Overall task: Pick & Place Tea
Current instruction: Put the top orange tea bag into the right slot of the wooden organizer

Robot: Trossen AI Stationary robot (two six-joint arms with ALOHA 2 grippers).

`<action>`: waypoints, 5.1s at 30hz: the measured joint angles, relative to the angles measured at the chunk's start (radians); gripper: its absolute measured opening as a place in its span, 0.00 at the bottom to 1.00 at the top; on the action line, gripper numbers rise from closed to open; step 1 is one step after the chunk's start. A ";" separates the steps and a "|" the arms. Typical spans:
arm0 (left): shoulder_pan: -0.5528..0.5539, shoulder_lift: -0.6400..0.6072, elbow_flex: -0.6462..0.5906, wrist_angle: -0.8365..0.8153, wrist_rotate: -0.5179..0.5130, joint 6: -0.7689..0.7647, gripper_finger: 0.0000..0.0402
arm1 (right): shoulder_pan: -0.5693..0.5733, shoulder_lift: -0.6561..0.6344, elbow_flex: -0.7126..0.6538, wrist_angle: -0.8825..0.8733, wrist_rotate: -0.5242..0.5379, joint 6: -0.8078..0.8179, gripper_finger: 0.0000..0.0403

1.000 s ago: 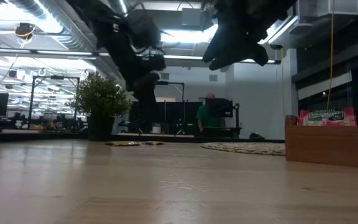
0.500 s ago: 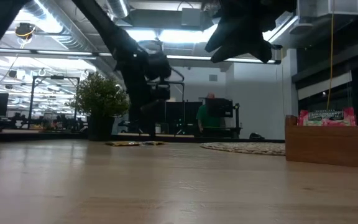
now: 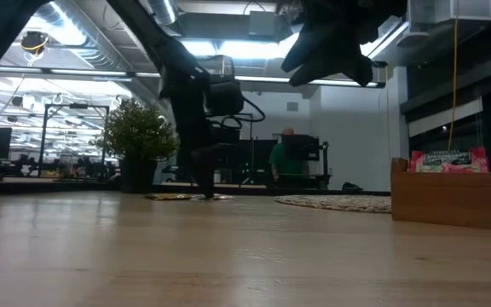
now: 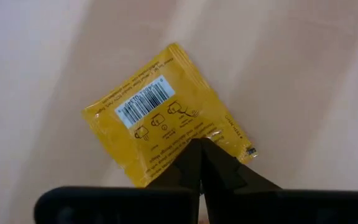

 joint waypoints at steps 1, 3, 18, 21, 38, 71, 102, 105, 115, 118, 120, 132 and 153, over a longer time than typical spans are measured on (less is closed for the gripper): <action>-0.018 0.000 0.000 -0.006 0.002 0.000 0.01 | 0.000 0.000 0.000 -0.001 0.000 -0.001 0.30; -0.062 -0.001 0.000 -0.019 0.016 0.003 0.01 | 0.000 0.000 0.000 -0.004 0.000 -0.005 0.30; -0.545 -0.038 -0.048 -0.024 0.222 -0.053 0.01 | 0.000 0.000 0.000 -0.034 -0.175 -0.037 0.30; -0.647 -0.050 -0.051 -0.021 0.200 -0.112 0.01 | 0.000 0.000 0.000 -0.035 -0.221 -0.057 0.30; -0.937 -0.351 -0.055 -0.130 -0.244 -0.497 0.01 | 0.008 0.016 0.000 0.137 -0.287 -0.010 0.30; -0.955 -0.557 -0.608 0.465 -0.169 -0.695 0.01 | 0.065 0.499 0.345 0.188 -0.277 -0.091 0.07; -0.939 -0.556 -0.608 0.477 -0.211 -0.999 0.14 | 0.012 0.679 0.397 0.084 -0.278 -0.055 0.01; -0.924 -0.544 -0.608 0.482 -0.192 -1.040 0.22 | 0.012 0.680 0.396 0.089 -0.277 -0.077 0.01; -0.876 -0.384 -0.607 0.673 -0.067 -1.089 0.38 | 0.013 0.682 0.394 0.109 -0.245 -0.102 0.01; -0.866 -0.348 -0.605 0.702 -0.039 -1.094 0.38 | 0.012 0.683 0.394 0.112 -0.237 -0.102 0.01; -0.866 -0.332 -0.605 0.706 -0.037 -1.113 0.38 | 0.013 0.683 0.394 0.112 -0.226 -0.102 0.01; -0.867 -0.311 -0.607 0.776 -0.049 -1.062 0.24 | 0.012 0.686 0.391 0.152 -0.198 -0.102 0.01; -0.946 -0.416 -0.608 0.617 -0.077 -0.770 0.01 | 0.004 0.614 0.389 0.246 -0.459 -0.175 0.18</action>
